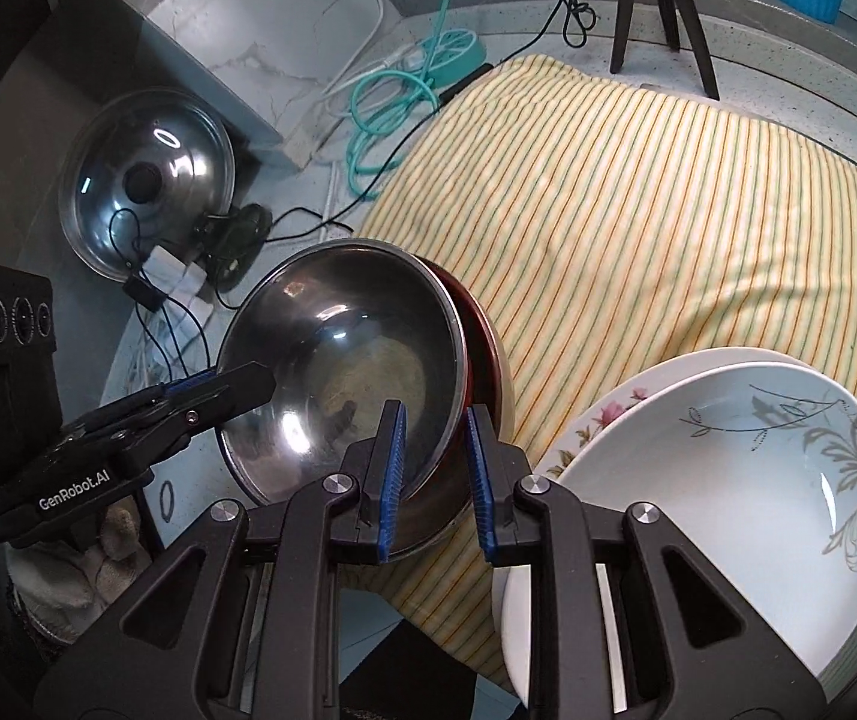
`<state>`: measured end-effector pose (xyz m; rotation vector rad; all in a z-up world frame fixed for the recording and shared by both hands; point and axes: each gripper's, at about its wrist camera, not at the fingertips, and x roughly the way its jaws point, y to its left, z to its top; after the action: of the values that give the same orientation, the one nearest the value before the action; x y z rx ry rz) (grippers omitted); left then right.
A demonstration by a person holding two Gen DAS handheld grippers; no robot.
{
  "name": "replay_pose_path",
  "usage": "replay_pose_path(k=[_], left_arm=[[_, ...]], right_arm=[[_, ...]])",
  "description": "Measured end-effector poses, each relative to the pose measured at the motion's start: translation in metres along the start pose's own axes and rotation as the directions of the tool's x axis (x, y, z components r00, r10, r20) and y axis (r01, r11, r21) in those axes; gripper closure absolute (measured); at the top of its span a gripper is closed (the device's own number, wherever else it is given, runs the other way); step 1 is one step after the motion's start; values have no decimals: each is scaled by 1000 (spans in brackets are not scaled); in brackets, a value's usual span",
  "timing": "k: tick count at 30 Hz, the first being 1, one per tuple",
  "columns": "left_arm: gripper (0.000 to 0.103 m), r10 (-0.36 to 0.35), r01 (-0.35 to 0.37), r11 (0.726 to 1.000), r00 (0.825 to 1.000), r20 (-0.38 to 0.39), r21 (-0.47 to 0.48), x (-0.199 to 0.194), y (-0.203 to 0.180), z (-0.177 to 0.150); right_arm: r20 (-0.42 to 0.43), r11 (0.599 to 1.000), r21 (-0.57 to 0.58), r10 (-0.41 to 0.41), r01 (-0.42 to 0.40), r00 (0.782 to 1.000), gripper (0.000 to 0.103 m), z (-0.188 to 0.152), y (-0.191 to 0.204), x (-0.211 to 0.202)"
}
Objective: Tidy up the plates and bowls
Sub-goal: 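Lift the red bowl with the right gripper and nest it into the steel bowl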
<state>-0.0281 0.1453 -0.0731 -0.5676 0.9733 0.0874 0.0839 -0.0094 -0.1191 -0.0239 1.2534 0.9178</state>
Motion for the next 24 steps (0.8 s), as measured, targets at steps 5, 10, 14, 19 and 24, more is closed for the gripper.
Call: replay_pose_path(k=[5,10,14,19,24], left_arm=[[80,24,-24,1000,1000,-16,13,6,4,-1],[80,45,-44,999,998,-34,31,11,6,-4],[80,53,-52,998,998,-44,41,14,7,-4],[80,74,-72,995,996,-40,66,13,3,-4],[79,81,-79,995,996,-30,67,12,3,-2]], right_arm=[[-13,999,-20,-34,33,999,82,2,4,8],[-14,998,-39,-59,58,998,82,4,9,11],[-13,997,-43,-68,67,998,80,5,10,12],[-10,996,-49,-74,74,997,76,6,10,12],[9,997,-57,-59,60,998,61,7,13,7]])
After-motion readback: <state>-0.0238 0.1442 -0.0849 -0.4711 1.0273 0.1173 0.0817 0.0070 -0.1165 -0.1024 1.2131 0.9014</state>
